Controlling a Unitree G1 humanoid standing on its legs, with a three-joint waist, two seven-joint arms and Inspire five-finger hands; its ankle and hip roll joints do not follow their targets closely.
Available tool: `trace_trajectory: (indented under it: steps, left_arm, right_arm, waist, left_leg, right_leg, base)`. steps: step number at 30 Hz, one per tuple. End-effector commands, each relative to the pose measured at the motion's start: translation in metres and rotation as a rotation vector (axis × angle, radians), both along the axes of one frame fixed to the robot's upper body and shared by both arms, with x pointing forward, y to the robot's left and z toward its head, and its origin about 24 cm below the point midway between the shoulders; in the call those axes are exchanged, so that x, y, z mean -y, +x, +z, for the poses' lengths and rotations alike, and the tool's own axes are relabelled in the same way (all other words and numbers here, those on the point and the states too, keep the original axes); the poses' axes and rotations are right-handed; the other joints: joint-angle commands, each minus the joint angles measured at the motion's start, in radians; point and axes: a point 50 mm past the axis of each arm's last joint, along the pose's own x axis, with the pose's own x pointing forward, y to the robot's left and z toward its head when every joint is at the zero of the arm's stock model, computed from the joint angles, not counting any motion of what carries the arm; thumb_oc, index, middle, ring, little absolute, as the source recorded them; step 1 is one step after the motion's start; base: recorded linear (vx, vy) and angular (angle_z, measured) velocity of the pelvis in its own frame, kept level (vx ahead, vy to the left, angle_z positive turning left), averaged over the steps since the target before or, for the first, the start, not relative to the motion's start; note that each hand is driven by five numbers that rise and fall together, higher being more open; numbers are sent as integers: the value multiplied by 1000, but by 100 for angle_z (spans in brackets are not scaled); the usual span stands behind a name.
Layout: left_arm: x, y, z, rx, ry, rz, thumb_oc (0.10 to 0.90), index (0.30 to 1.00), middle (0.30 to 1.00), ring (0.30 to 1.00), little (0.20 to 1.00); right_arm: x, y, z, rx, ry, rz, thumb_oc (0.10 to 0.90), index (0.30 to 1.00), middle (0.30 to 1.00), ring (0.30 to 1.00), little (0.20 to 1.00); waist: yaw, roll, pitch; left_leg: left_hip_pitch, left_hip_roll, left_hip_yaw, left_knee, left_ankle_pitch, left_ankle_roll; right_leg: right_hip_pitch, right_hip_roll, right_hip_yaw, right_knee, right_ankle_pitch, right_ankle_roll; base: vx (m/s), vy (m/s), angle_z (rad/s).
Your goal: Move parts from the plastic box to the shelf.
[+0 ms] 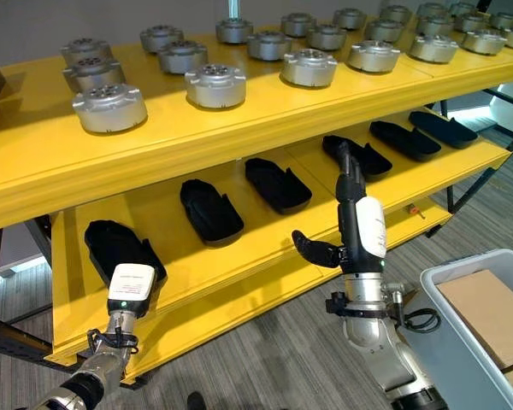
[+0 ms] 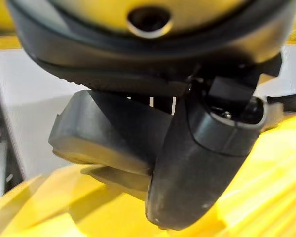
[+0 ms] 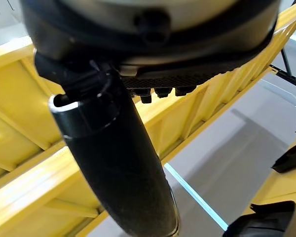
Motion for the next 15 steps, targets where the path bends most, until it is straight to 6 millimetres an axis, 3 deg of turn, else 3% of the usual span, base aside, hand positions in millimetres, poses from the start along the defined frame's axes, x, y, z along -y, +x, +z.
trace_trajectory:
  steps: [1,8,15]
  left_arm:
    - [-1,2,-6,-55,71,-61,400,300,300,300,300]
    - [-15,-15,-19,-118,131,-26,400,300,300,300,300]
    - [-38,-16,-13,-85,122,92,400,300,300,300,300]
  right_arm:
    - [-12,9,54,278,23,98,900,1000,1000,1000,1000]
    - [-12,9,48,259,22,106,900,1000,1000,1000,1000]
    - [-13,10,46,246,11,108,900,1000,1000,1000,1000]
  waist:
    - [8,-12,14]
    - [13,-11,18]
    - [21,-7,19]
  left_leg:
    - [73,65,19,45,-139,-35]
    - [79,54,16,40,-143,-28]
    - [81,47,9,38,-143,-26]
  right_leg:
    - [-98,11,-6,97,-24,3]
    - [-96,7,-4,89,-19,8]
    - [-93,5,-4,83,-16,9]
  base:
    - [0,0,0]
    - [-1,5,0]
    - [0,0,0]
